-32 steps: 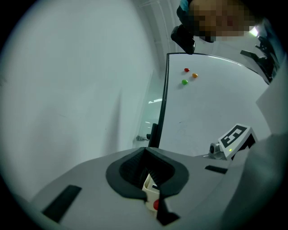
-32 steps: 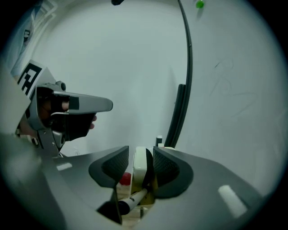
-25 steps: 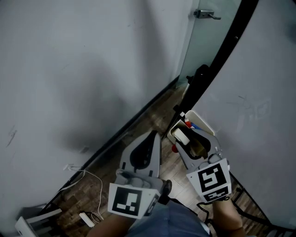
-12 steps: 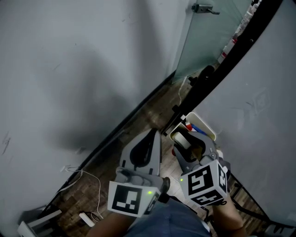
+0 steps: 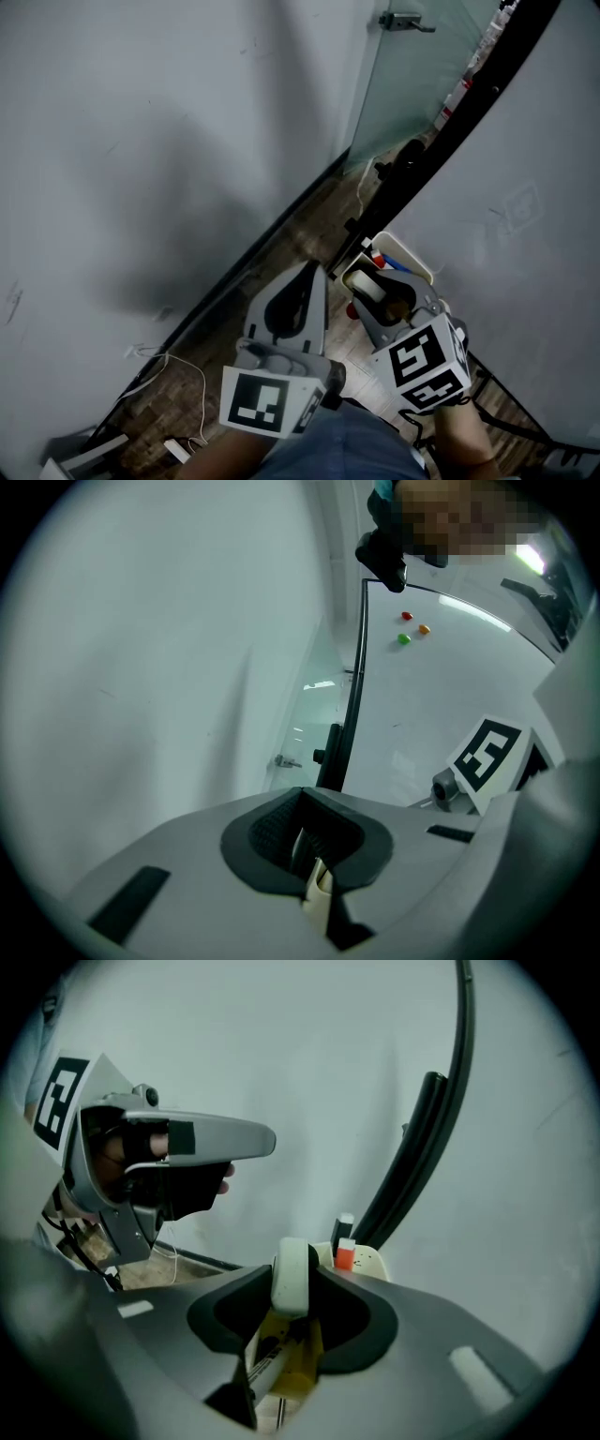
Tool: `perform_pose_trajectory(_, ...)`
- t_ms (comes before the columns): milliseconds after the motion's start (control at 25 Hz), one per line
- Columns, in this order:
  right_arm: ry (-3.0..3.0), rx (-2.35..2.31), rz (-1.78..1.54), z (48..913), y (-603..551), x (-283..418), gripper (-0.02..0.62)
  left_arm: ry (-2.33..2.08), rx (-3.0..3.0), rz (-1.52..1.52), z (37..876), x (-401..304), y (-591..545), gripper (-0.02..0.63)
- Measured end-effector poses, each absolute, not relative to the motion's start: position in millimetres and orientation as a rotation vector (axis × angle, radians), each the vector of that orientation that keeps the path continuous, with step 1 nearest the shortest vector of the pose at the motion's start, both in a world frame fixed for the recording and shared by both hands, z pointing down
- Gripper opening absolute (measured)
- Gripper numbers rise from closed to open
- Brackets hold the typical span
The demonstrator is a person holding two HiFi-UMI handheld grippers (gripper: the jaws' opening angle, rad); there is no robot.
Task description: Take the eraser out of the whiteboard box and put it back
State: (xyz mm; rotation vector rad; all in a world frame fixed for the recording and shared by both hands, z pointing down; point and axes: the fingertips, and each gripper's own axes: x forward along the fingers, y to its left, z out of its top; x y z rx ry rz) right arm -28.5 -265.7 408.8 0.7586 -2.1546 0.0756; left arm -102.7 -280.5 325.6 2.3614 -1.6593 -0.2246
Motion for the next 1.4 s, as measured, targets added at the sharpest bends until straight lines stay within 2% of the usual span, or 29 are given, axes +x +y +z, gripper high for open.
perform_pose_trajectory(640, -2.381, 0.911, 0.019, 342, -251, -19, 0.137, -1.713, 2.430, -0.232, 295, -100, -256, 0.006)
perform_pose_trajectory(1400, -2.738, 1.122, -0.186, 225, -169, 30, 0.137, -1.819, 2.554, -0.280, 240, -61, -171, 0.006)
